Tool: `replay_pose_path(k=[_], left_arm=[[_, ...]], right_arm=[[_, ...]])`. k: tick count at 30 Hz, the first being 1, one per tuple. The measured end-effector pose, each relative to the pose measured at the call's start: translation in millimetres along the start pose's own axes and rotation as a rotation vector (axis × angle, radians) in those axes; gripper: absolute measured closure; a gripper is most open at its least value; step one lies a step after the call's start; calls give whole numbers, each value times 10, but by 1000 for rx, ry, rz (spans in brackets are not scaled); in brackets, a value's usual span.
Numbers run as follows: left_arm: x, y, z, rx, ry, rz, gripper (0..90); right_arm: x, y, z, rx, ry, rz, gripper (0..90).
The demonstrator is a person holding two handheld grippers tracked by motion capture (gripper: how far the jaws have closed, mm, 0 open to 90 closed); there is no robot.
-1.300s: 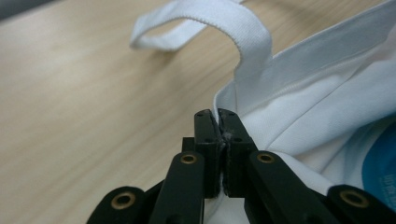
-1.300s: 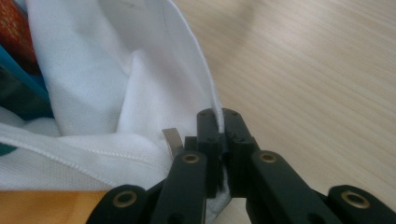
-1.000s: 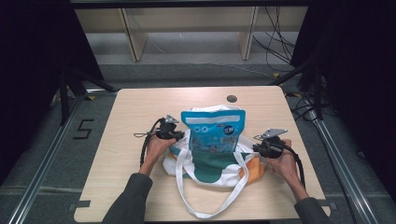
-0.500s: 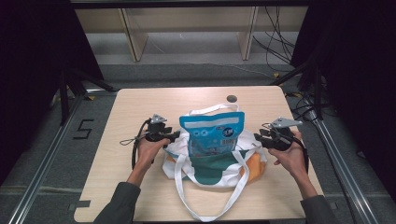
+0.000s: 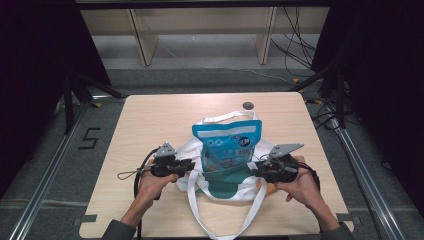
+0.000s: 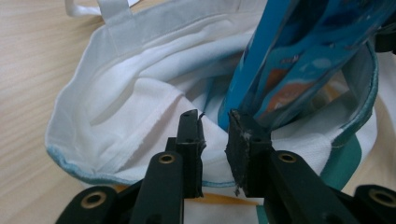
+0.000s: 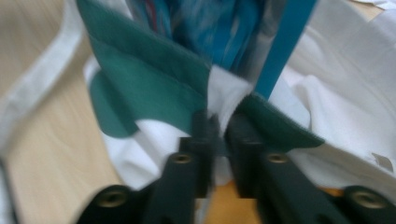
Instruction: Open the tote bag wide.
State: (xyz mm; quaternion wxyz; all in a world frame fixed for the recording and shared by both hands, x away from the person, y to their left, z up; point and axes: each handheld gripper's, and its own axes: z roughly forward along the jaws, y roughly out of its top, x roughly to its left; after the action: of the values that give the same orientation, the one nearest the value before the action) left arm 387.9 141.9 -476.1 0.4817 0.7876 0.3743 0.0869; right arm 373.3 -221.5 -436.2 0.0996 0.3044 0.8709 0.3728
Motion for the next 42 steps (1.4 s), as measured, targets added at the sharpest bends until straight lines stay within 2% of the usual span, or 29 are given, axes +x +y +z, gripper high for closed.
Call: replay_pose_path(k=[1,4,6,8,9,10,11,12,13,14,15,17,20,21,22,24,25,27,28,30,31,32,35,36,38,39,40,41,42], left_arm=[[-14,-45,22,15,-9,-10,763],[-55,-171,118,55,13,18,795],[-63,-220,164,58,27,15,805],[-80,-243,184,76,38,40,815],[-93,-257,196,78,36,43,823],[-106,-276,216,72,31,33,836],[-112,-298,228,80,41,42,852],[-127,-312,240,78,47,36,858],[-128,-316,245,82,45,36,859],[-117,-310,240,100,46,56,863],[-127,-313,253,94,55,50,865],[-141,-309,271,97,58,58,869],[-133,-296,314,92,81,75,881],[-122,-295,332,88,84,83,891],[-112,-292,345,92,84,61,891],[-71,-279,362,91,100,80,891],[-68,-275,385,75,102,71,892],[-46,-248,396,97,133,91,892],[-35,-239,410,86,129,97,892],[-8,-235,414,83,128,66,892],[-12,-244,411,66,126,38,892],[4,-238,397,79,119,54,890],[-10,-210,367,64,114,49,834],[-6,-192,344,74,120,67,815],[-35,-164,295,37,117,50,760],[-35,-146,250,38,119,51,740],[-36,-125,208,34,123,63,718],[-31,-115,179,14,111,59,703],[-35,-109,152,-5,100,32,689]], right_arm=[[22,-13,41,31,-8,-17,879],[70,-56,176,75,-17,-65,888],[85,-93,253,121,-18,-64,890],[64,-162,365,165,-29,-86,890],[73,-210,438,183,-35,-77,890],[55,-237,499,176,-44,-95,891],[43,-230,491,194,-33,-84,891],[46,-233,505,187,-41,-62,891],[30,-237,529,176,-42,-81,891],[44,-247,546,167,-60,-77,891],[63,-238,553,174,-67,-58,891],[23,-199,594,173,-106,-94,890],[-45,-157,632,170,-127,-84,890],[-61,-151,645,166,-120,-73,890],[-84,-139,639,169,-105,-69,890],[-102,-134,649,166,-127,-73,889],[-94,-137,669,149,-116,-65,889],[-110,-124,667,157,-124,-65,888],[-113,-121,682,142,-122,-54,888],[-137,-104,702,145,-140,-60,887],[-146,-100,707,138,-123,-56,886],[-161,-101,705,137,-116,-49,885],[-176,-107,684,131,-116,-41,878],[-179,-110,679,116,-108,-39,870],[-176,-98,625,83,-84,9,833],[-182,-92,595,64,-82,22,804],[-212,-79,554,34,-78,16,777],[-224,-71,495,30,-74,28,751],[-240,-69,461,-8,-62,34,719]])
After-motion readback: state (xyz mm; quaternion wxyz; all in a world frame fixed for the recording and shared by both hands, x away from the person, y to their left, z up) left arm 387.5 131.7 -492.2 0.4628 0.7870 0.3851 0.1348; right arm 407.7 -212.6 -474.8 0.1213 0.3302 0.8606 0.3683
